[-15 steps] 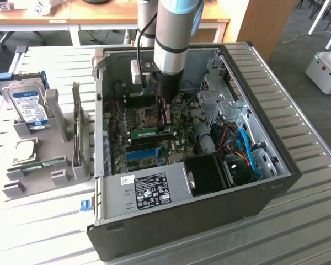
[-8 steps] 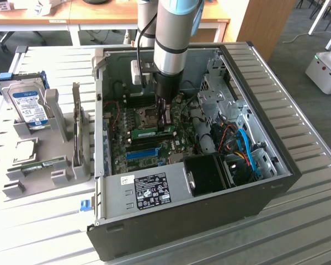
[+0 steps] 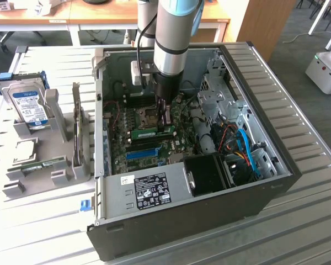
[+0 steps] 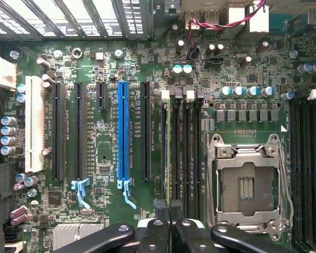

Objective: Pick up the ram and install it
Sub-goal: 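Insert the ram into the slot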

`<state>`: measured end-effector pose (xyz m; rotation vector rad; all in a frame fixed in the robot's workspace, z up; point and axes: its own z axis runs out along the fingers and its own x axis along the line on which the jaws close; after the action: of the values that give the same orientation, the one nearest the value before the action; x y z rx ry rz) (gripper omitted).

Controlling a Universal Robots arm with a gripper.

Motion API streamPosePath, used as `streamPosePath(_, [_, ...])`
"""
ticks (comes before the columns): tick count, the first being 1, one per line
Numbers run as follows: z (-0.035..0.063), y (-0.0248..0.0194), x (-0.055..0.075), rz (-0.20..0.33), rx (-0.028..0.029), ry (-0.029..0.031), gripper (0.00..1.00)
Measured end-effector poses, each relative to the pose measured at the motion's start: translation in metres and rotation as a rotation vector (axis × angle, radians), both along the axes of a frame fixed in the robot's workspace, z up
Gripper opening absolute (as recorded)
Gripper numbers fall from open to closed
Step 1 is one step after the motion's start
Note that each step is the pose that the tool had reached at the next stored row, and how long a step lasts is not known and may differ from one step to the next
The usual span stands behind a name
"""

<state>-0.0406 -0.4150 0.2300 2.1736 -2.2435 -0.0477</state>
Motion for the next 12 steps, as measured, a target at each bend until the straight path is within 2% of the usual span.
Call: streamPosePath(12, [0.0000, 0.0000, 0.0000, 0.003, 0.0000, 0.0000, 0.12])
